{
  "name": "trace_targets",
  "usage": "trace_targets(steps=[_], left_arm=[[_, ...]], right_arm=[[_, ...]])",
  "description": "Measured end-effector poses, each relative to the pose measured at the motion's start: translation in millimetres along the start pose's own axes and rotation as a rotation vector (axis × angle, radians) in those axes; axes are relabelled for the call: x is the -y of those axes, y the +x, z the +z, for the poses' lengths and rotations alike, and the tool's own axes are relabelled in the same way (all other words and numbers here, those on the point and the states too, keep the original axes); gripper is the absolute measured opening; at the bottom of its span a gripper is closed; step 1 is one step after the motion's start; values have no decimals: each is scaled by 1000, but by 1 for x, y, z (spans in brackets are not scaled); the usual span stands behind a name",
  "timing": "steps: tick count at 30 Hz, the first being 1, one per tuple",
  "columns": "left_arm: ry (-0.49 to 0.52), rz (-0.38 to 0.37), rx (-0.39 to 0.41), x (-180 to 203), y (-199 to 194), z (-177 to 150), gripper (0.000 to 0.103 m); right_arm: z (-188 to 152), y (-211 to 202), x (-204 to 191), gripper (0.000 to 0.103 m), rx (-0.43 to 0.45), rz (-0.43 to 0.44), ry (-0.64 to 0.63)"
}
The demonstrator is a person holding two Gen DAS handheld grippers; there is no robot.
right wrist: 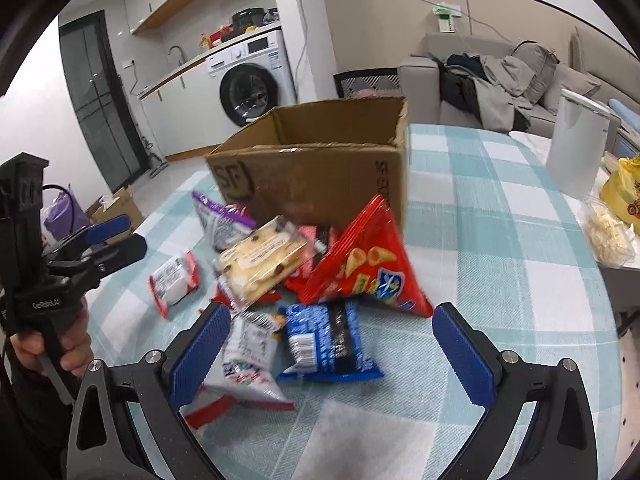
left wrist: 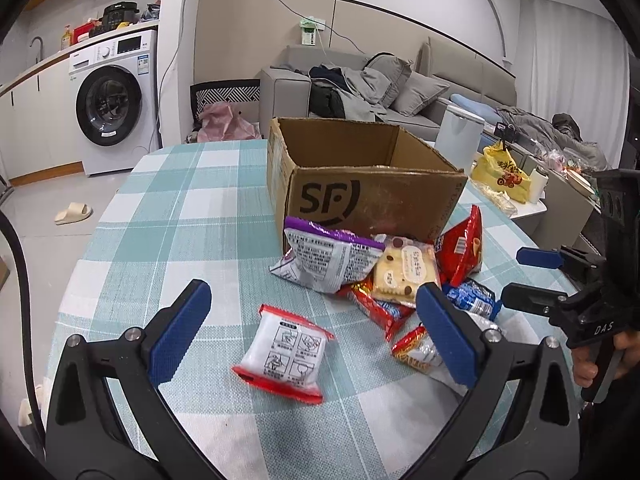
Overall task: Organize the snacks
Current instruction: 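Move both tools back toward the remaining snack pile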
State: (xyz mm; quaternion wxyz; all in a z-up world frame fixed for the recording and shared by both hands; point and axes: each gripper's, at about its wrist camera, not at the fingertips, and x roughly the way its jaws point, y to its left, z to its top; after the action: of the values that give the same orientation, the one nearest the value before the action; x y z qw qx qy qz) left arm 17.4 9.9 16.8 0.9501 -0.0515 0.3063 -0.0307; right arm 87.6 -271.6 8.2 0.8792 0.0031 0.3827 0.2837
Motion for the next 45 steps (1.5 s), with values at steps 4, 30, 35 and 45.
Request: trace_targets(steps=[4,30,35,45], left_arm=[[-1,2,-19,1,2,-6,102],[-8,86,-157,-11,31,-30,102],[-13,108,-195,-17,44,-34,102],[-27,104,-242,-23,59,-38,102]], right_arm=[[-7,-2,-9,103,-1,18,-21],[-16,19,13,103,-73,-70,3],[-19,27,13,103,-90,-93,-8],[-22,36,18,102,-129,-60,-3]])
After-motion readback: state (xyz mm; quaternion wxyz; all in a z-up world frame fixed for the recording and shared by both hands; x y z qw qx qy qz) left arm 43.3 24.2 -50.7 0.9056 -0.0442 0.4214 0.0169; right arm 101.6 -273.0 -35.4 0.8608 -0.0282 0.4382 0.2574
